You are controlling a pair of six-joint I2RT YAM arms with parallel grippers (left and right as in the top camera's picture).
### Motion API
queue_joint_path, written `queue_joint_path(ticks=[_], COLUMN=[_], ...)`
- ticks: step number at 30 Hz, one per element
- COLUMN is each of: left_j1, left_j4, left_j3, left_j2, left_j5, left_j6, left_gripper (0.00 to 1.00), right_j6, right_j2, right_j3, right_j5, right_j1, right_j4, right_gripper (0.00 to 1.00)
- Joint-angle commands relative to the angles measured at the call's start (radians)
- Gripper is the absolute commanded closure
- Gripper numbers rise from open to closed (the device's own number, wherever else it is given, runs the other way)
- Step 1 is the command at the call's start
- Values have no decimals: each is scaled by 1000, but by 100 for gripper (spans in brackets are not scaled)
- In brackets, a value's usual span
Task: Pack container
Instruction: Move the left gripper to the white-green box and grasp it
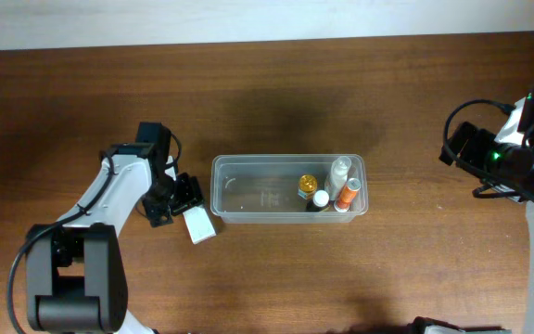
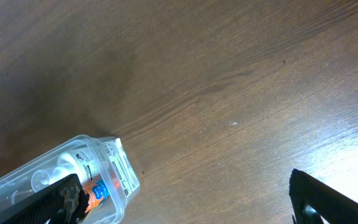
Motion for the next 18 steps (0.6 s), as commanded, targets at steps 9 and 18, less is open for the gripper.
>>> queue_joint_path(ticks=[9, 18], left_j1=[2, 3], left_j4=[56, 54], left_j3=[-18, -10], left_j2=[73, 111], left_j5=[-63, -56], left_j6=[-7, -4], left_gripper=[25, 36], right_j6=[5, 5], right_j2=[2, 2], right_j3=[10, 10], right_j5=[6, 6], right_j1=[-3, -3], right_j4=[2, 3], right_gripper=[2, 2])
